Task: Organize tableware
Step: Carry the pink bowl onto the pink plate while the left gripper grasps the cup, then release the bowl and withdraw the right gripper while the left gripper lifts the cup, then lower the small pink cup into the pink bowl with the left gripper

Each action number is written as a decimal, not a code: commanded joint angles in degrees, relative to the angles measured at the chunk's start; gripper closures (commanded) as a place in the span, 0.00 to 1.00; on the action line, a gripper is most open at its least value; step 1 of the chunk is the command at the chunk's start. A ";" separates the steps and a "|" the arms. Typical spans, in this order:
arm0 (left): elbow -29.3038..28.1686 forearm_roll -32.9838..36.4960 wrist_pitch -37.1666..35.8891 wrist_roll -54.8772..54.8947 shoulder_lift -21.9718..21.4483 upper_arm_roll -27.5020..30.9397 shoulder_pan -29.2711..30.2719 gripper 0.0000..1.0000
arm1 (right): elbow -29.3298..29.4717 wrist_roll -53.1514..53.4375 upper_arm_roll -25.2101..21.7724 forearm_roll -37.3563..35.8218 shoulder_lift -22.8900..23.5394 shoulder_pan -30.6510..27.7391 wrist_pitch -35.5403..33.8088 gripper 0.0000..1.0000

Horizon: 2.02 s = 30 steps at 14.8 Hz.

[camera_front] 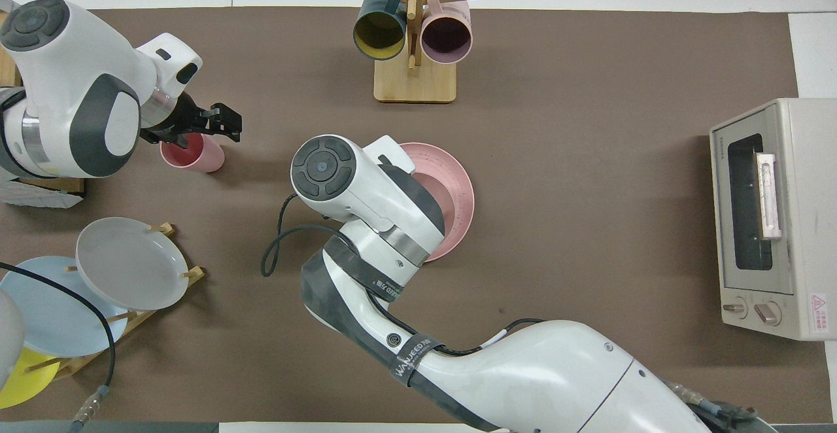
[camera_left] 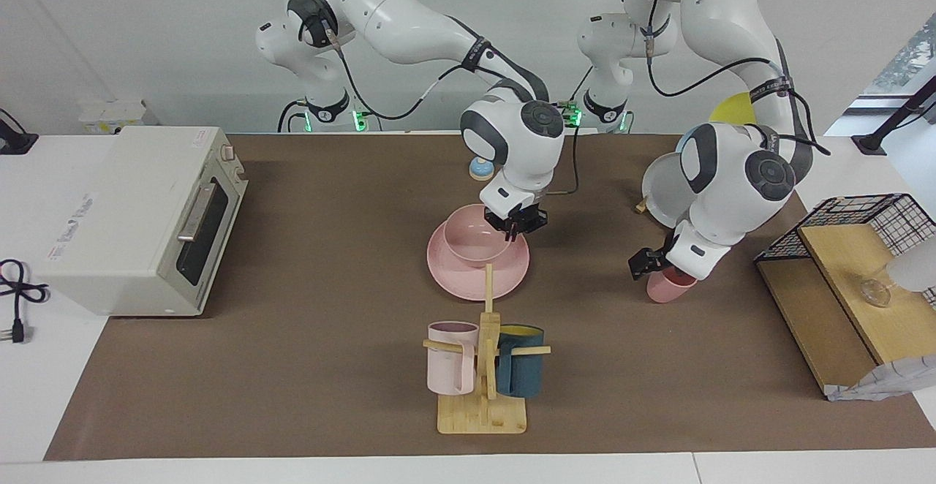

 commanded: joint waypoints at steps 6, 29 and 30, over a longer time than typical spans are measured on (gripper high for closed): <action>-6.82 1.59 4.25 0.00 -2.44 0.65 -0.42 1.00 | 2.79 -16.71 0.37 2.01 -11.19 -11.23 -10.27 0.00; 14.38 -1.39 -6.31 -49.73 -0.34 -0.23 -31.16 1.00 | -23.41 -54.55 -16.77 7.21 -36.96 -24.79 -17.42 0.00; 13.50 -0.17 -5.08 -51.13 0.71 -0.23 -32.49 1.00 | -23.41 -54.64 -16.85 7.21 -36.97 -24.97 -17.15 0.00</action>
